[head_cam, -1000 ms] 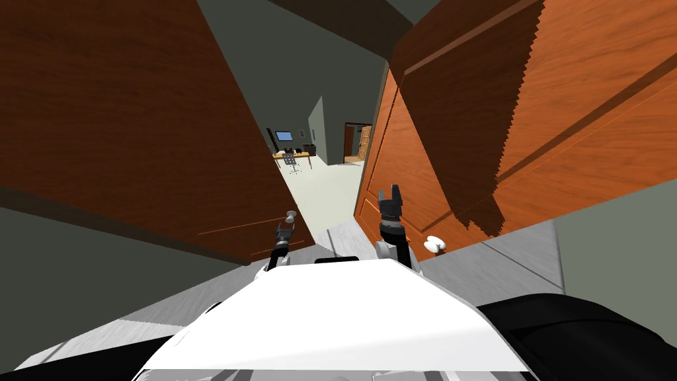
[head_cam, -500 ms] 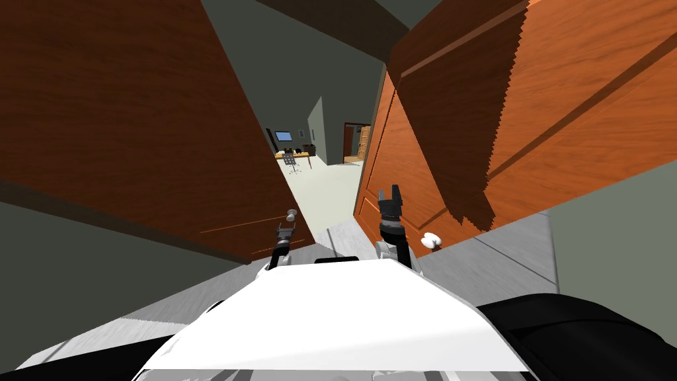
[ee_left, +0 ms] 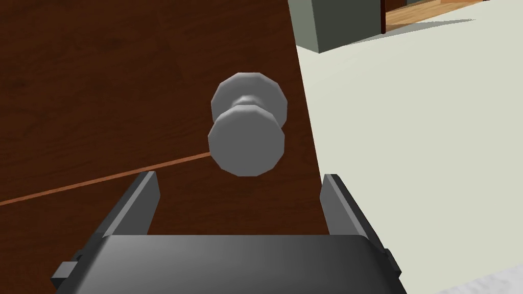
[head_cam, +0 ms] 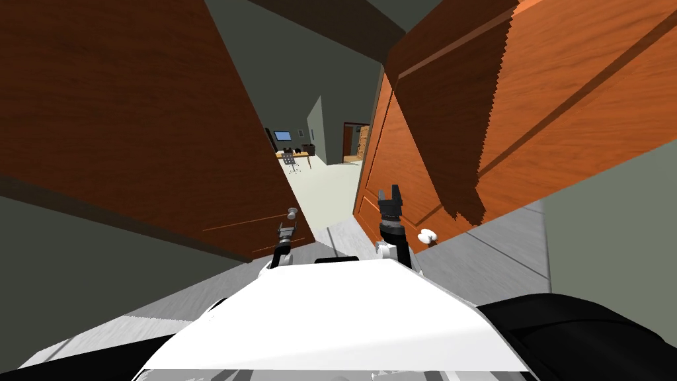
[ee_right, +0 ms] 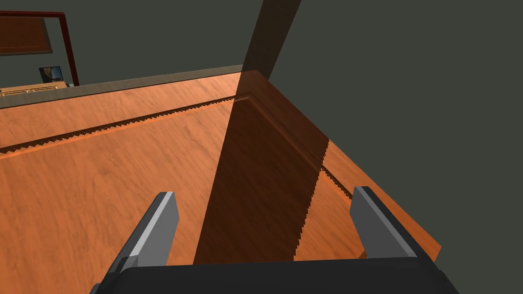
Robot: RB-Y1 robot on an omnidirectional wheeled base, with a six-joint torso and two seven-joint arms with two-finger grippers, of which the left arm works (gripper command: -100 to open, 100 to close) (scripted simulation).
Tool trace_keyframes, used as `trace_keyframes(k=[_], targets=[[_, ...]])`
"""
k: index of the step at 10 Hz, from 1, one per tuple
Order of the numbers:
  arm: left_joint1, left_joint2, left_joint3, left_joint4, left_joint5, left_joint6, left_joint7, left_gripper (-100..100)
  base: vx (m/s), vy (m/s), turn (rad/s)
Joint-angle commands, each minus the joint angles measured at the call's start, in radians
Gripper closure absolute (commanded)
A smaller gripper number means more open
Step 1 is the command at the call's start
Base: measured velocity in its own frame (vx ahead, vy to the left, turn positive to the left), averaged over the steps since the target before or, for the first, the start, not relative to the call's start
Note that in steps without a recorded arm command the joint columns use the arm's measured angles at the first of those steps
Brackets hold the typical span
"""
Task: Pull the door open
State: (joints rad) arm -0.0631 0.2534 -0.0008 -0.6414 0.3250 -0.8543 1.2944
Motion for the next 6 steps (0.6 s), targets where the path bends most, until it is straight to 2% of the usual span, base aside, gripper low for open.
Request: trace_keyframes(k=[1,6], targets=[[0.0,-0.001,-0.004,-0.004,0.007,0.005,0.028,-100,-0.044,0.008,-0.005],[-0.009,-0.007,-0.031,-0.01,0.05,0.022,0.154,-100,-0.051,0.003,-0.012]])
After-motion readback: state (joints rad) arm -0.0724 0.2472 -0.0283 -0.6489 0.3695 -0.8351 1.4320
